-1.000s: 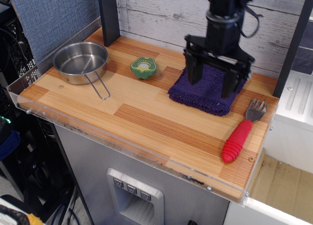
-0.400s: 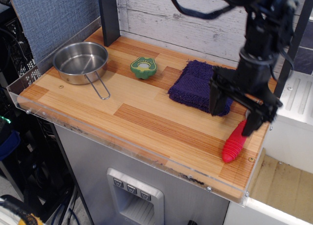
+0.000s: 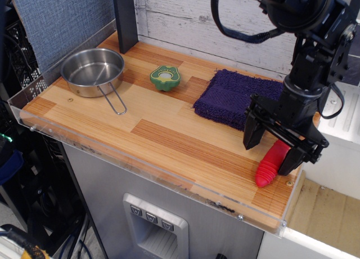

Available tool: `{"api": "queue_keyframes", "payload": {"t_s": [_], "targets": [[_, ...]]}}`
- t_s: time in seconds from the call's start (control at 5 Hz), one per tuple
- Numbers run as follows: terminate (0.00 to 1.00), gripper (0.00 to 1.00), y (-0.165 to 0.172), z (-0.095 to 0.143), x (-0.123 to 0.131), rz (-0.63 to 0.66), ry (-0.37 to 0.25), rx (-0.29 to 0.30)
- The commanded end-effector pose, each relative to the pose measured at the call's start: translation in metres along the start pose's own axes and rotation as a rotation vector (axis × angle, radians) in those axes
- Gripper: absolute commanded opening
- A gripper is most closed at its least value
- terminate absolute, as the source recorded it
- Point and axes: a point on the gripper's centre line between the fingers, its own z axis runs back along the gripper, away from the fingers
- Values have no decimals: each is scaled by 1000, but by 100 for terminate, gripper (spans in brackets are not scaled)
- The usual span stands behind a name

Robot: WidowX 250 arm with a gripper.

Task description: Move the fork and place on purple towel

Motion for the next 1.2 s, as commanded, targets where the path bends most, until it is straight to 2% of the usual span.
{"api": "queue_keyframes", "payload": {"t_s": [0.0,0.2,0.4,0.6,0.8,1.0], "targets": [[0,100,-2,-3,-1,-13,-3,-20],[0,0,0,-3,-1,-13,-8,-31],[0,0,3,5,-2,-35,-27,-42],[0,0,12,36,-10,-82,-118,-72],[0,0,31,72,-16,-61,-226,-115],[0,0,55,87,-15,-32,-263,-157]]}}
